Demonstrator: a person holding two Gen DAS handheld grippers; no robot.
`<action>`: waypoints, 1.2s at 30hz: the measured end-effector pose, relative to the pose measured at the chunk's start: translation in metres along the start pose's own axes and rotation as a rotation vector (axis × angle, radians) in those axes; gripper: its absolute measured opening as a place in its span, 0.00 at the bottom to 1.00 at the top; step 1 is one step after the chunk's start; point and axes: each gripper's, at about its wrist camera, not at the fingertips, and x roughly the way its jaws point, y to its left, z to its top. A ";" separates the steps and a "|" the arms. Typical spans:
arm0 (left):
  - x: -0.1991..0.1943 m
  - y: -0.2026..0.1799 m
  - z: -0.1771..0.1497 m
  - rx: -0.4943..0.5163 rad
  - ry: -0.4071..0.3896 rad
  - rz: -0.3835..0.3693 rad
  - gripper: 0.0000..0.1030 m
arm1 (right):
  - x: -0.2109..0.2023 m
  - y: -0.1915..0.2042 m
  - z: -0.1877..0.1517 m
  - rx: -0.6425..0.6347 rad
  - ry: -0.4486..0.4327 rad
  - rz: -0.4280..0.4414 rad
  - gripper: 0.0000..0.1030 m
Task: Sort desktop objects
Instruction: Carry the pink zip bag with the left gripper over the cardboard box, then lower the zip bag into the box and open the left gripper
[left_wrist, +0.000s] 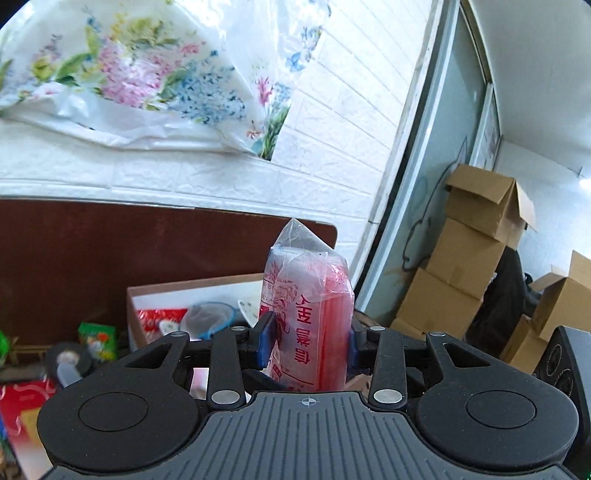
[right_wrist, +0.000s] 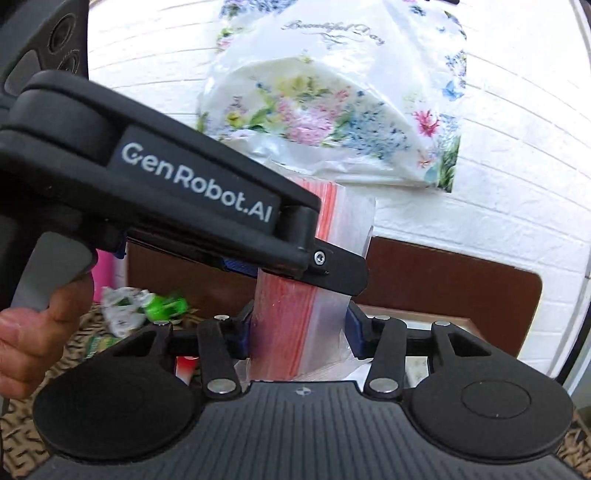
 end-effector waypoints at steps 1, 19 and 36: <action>0.009 0.005 0.002 -0.003 0.011 -0.003 0.38 | 0.007 -0.004 0.000 -0.002 0.010 -0.009 0.50; 0.059 0.083 -0.055 -0.047 -0.024 0.232 1.00 | 0.074 -0.017 -0.071 -0.026 0.137 -0.136 0.98; 0.040 0.049 -0.055 -0.021 0.051 0.250 1.00 | 0.034 -0.019 -0.054 0.039 0.122 -0.178 0.99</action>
